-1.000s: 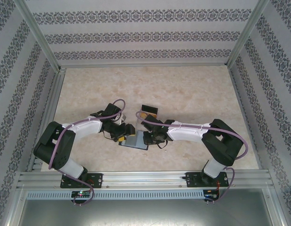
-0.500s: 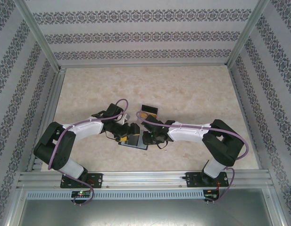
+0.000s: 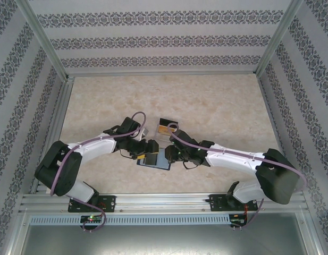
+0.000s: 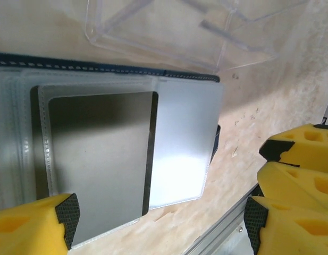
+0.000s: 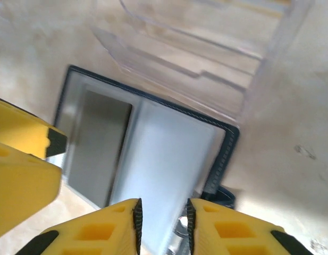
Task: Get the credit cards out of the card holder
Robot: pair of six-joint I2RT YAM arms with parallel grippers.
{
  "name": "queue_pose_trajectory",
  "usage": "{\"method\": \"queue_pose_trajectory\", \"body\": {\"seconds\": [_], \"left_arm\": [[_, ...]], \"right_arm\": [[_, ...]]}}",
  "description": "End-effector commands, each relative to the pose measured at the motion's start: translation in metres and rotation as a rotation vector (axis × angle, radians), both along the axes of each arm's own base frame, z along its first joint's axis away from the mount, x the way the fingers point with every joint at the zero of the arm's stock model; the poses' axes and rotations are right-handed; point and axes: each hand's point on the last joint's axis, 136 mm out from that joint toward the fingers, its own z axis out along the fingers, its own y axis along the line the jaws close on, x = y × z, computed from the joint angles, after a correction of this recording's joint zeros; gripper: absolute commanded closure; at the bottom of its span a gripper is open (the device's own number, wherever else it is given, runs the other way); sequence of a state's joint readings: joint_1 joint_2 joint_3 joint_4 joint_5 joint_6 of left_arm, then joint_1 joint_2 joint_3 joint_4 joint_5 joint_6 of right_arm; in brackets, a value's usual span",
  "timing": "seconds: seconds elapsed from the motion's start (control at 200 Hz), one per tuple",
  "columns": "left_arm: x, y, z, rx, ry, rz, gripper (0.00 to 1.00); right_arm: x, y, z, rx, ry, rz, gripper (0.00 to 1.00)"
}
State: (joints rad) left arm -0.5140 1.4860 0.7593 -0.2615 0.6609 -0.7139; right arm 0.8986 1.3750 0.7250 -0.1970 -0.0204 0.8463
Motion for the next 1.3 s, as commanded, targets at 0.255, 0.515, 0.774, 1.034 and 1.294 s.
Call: {"method": "queue_pose_trajectory", "body": {"seconds": [0.255,0.515,0.774,1.034,1.294], "left_arm": [[0.009,0.046,-0.019,0.126,0.038,0.141,0.47],[0.007,0.038,-0.023,0.086,0.056,0.123,0.63],[0.003,0.031,-0.027,0.072,0.071,0.098,0.63],[-0.001,0.030,-0.037,0.094,0.100,0.089,0.63],[-0.006,0.034,-0.045,0.129,0.126,0.088,0.65]], "right_arm": [[0.014,0.053,0.007,0.188,0.079,0.027,0.77],[0.010,0.062,-0.016,0.243,0.197,0.010,0.81],[0.005,0.060,-0.037,0.239,0.279,-0.018,0.84],[0.002,0.056,-0.047,0.224,0.317,-0.036,0.82],[0.002,0.057,-0.054,0.222,0.343,-0.045,0.81]]}}
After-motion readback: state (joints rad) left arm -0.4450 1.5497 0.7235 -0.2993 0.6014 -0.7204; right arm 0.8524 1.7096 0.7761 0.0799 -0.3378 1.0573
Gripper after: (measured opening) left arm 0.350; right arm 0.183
